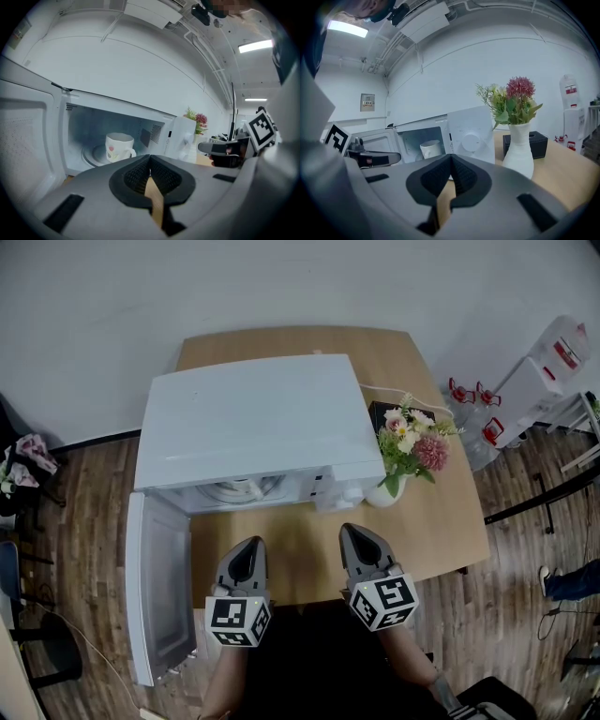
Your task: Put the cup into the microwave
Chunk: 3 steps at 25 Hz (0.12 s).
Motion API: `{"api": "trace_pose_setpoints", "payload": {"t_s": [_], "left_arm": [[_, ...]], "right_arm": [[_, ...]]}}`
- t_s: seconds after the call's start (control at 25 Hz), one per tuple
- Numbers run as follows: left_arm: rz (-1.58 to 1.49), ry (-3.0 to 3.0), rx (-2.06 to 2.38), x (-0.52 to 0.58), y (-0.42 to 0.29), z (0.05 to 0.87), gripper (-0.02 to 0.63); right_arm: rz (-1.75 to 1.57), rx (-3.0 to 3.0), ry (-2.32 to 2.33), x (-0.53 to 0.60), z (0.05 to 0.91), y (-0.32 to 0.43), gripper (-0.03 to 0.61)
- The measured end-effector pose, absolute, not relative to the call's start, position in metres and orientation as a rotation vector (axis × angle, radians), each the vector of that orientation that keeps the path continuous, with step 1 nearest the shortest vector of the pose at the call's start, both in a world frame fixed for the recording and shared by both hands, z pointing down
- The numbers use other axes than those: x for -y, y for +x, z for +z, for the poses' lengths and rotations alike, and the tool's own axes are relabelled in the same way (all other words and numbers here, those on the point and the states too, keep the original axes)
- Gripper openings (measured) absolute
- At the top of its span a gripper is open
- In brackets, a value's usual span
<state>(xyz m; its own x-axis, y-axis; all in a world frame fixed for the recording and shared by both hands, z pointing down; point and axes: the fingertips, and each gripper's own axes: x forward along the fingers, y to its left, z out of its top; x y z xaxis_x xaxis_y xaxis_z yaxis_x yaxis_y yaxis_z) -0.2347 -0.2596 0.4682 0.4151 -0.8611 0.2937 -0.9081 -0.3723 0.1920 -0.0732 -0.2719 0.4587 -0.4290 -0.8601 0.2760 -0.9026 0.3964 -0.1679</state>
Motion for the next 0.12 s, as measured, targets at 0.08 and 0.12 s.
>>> {"api": "trace_pose_setpoints", "payload": {"t_s": [0.08, 0.12], "left_arm": [[0.208, 2.353, 1.530, 0.2604, -0.2349, 0.4688, 0.005], [0.209, 2.354, 1.531, 0.2610, -0.2350, 0.4690, 0.005]], "right_arm": [[0.442, 2.503, 1.585, 0.2725, 0.4595, -0.0739, -0.008], [0.442, 2.503, 1.583, 0.2729, 0.4599, -0.0741, -0.008]]}}
